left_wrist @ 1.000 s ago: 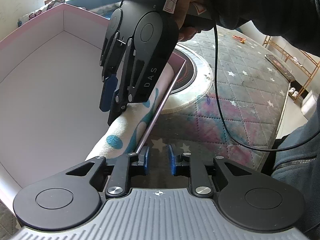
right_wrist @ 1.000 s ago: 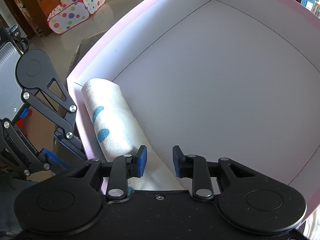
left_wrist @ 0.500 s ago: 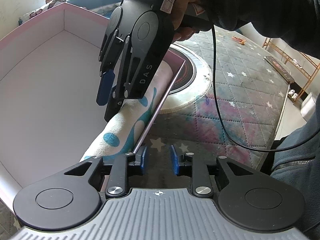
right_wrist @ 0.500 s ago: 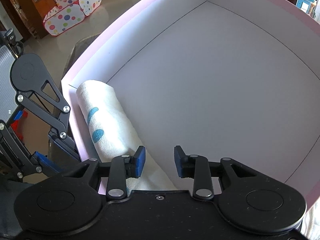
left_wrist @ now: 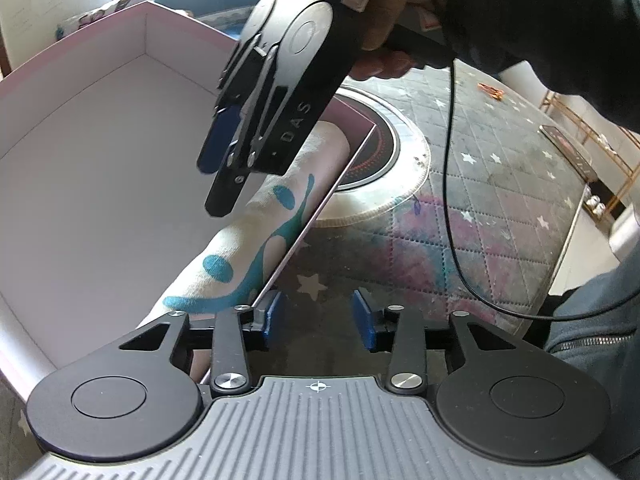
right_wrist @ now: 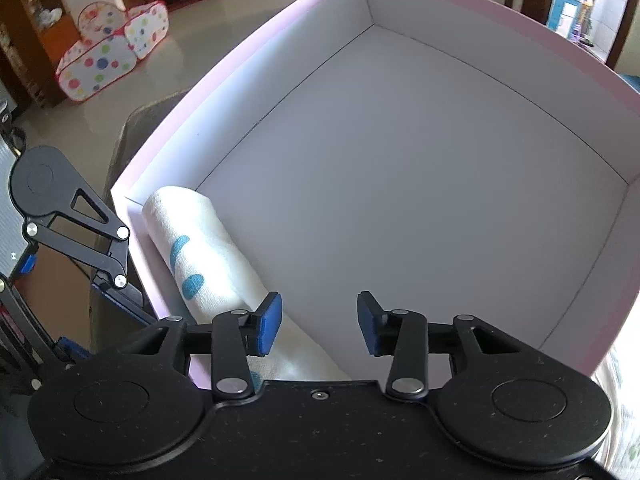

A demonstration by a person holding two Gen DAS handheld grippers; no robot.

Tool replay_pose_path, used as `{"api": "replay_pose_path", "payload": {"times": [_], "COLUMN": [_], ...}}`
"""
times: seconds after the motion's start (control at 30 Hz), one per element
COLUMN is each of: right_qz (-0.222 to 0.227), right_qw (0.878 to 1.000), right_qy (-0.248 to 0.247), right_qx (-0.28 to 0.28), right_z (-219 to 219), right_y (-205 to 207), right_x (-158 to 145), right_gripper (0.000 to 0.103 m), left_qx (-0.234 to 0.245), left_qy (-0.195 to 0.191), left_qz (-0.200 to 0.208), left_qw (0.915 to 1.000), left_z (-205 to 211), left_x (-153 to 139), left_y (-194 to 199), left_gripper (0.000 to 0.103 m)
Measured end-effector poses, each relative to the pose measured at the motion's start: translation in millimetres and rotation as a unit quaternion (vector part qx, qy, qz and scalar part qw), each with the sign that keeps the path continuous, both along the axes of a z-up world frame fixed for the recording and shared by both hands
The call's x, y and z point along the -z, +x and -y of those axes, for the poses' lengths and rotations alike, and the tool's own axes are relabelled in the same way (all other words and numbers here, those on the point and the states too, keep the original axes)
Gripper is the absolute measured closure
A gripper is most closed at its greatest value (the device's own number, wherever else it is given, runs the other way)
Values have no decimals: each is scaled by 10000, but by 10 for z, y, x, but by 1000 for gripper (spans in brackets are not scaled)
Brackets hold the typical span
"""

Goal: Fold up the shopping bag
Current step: 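Open the left gripper and withdraw both grippers from the box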

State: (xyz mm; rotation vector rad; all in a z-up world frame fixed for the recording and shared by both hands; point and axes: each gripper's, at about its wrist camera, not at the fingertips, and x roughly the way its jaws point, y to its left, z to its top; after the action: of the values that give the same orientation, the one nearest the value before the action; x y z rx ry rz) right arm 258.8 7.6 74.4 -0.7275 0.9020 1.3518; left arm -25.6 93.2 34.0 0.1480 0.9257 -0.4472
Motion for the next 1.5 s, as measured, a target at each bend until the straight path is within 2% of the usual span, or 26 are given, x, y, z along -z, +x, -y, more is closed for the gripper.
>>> {"api": "replay_pose_path", "payload": {"times": [0.4, 0.8, 1.07, 1.2, 1.5], "right_qz": [151, 242, 199, 138, 170], "right_qw": [9988, 9955, 9913, 9888, 9860], "right_qy": [86, 222, 345, 476, 471], "right_qx": [468, 889, 1256, 1410, 1592], "right_z": [98, 174, 330, 431, 616], "right_y": [-83, -323, -504, -586, -793], "right_x": [-2, -68, -74, -77, -15], "right_gripper": [54, 51, 50, 46, 46], "left_qx": [-527, -1255, -2038, -2321, -2975], "left_qy": [54, -13, -121, -31, -129], "left_qz": [39, 91, 47, 44, -45], "left_qw": [9986, 9920, 9789, 9727, 9546], "left_z": [46, 91, 97, 92, 10], "left_x": [-49, -136, -145, -132, -44], "left_y": [-143, -300, -408, -446, -547], "left_gripper": [47, 33, 22, 21, 20]}}
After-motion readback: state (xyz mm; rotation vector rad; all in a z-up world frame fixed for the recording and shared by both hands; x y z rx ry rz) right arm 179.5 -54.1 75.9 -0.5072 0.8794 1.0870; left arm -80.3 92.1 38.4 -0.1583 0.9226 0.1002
